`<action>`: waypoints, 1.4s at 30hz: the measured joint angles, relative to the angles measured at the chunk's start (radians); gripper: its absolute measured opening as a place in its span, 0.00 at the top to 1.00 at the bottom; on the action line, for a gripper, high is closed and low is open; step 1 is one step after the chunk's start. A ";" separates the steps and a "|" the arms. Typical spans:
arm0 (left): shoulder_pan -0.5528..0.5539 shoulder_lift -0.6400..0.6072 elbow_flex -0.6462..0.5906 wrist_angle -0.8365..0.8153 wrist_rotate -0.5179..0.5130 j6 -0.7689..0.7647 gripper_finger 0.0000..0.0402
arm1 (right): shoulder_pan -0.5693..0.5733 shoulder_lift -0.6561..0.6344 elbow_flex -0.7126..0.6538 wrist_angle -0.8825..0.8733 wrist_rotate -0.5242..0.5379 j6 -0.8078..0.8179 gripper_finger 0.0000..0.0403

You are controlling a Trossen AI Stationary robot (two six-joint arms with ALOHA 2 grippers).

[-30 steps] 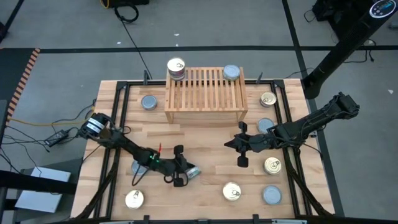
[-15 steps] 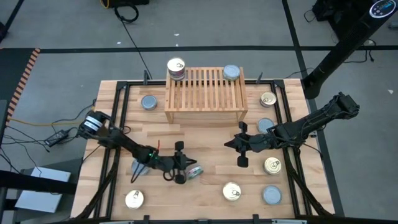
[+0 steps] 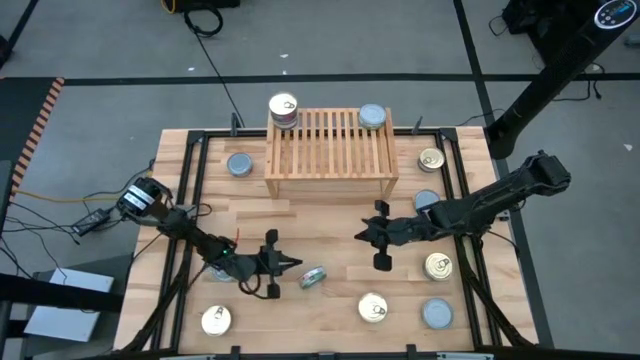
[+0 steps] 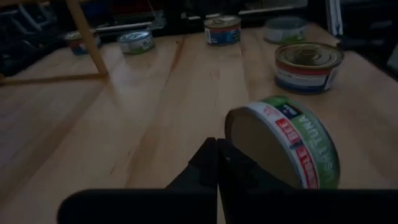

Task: Stack canned seafood by type on shelf
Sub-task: Stack the green tuna can on top of the green tuna can on the shelf

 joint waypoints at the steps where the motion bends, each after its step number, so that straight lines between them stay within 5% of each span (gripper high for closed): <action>1: -0.008 0.000 -0.017 0.039 -0.004 -0.001 0.99 | -0.007 0.018 0.000 0.020 -0.021 -0.006 0.98; 8: -0.035 0.000 -0.072 0.157 -0.012 -0.019 0.99 | -0.023 0.171 0.096 0.100 -0.231 -0.060 0.98; 14: -0.036 0.000 -0.073 0.147 0.099 -0.020 0.99 | -0.001 0.338 0.245 0.100 -0.290 -0.120 0.98; 19: -0.036 0.000 -0.073 0.118 0.095 -0.022 0.99 | 0.005 0.436 0.352 0.079 -0.315 -0.146 0.95; 42: -0.035 0.013 -0.072 0.074 0.080 -0.045 0.99 | 0.021 0.541 0.467 0.033 -0.206 -0.162 0.35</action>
